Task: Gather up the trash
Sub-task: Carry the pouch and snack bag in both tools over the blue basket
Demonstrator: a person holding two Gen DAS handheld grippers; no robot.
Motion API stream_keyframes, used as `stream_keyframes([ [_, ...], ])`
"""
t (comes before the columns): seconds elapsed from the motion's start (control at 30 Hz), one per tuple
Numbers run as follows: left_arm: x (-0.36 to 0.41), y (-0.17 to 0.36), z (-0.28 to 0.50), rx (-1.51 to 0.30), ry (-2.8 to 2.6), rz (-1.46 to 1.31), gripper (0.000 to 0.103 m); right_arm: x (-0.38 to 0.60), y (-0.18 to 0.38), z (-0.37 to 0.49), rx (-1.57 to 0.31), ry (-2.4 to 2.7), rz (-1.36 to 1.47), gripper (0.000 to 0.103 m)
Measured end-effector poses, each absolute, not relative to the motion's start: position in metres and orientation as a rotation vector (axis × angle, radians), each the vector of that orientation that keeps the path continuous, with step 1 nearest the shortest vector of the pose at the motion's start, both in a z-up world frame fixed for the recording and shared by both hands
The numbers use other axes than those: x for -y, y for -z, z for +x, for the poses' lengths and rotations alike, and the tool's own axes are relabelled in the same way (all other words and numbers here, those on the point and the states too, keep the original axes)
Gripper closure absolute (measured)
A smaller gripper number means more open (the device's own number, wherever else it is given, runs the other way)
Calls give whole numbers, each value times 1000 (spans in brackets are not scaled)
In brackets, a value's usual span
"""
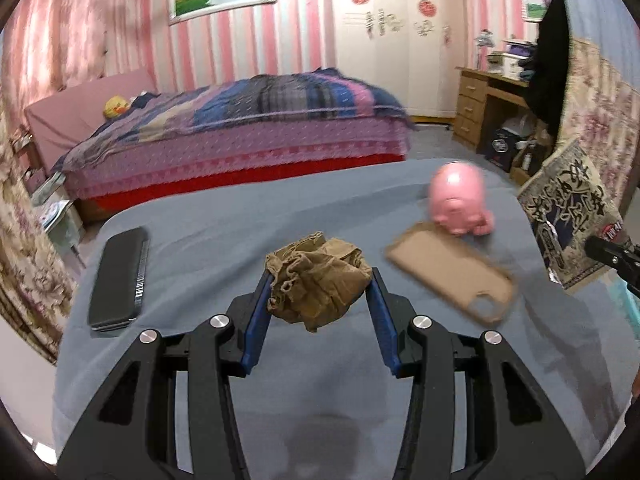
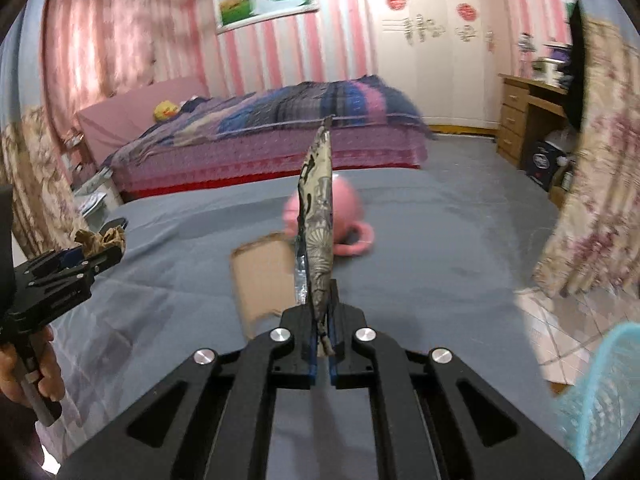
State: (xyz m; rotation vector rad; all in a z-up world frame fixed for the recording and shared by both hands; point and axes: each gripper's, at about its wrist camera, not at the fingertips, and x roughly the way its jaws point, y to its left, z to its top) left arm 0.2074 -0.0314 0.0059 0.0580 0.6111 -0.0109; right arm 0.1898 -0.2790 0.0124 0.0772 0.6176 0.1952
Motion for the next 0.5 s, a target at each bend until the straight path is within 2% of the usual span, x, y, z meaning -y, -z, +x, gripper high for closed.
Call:
stream_keyframes([
  [0.5,253,4,174,-601,342,131,58,498,-20,60,-582,203,176,99],
])
